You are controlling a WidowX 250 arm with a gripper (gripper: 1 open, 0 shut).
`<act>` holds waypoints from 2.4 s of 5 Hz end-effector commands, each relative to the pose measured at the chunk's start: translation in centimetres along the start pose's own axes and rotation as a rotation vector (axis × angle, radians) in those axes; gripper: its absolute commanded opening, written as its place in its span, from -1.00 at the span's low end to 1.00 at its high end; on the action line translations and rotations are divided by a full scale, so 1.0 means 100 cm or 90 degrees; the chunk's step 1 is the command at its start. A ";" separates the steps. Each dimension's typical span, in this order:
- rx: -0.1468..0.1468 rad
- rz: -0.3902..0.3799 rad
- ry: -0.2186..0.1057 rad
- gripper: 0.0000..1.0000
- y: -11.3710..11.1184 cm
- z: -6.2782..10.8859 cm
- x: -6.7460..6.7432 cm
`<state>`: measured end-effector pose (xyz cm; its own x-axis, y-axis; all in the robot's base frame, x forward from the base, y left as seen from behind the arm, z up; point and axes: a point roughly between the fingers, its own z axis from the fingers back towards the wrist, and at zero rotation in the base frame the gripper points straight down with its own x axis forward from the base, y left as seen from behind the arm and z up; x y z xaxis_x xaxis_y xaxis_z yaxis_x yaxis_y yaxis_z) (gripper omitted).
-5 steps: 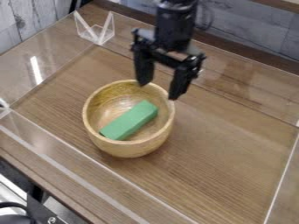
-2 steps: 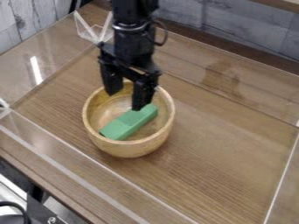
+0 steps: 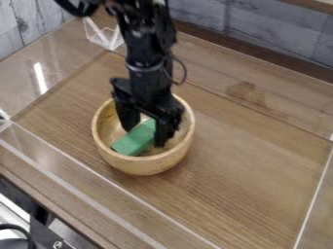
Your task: Move green object from inside the wooden bowl to the table next to it
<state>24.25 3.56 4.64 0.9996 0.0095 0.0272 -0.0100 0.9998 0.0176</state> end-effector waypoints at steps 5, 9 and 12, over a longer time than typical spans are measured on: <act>-0.020 -0.020 -0.050 1.00 0.006 0.023 0.001; -0.026 -0.063 -0.056 1.00 0.009 0.014 0.015; -0.027 -0.047 -0.056 1.00 0.020 0.001 0.017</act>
<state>25.48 5.38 4.12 0.9946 -0.0587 0.0861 0.0614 0.9977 -0.0299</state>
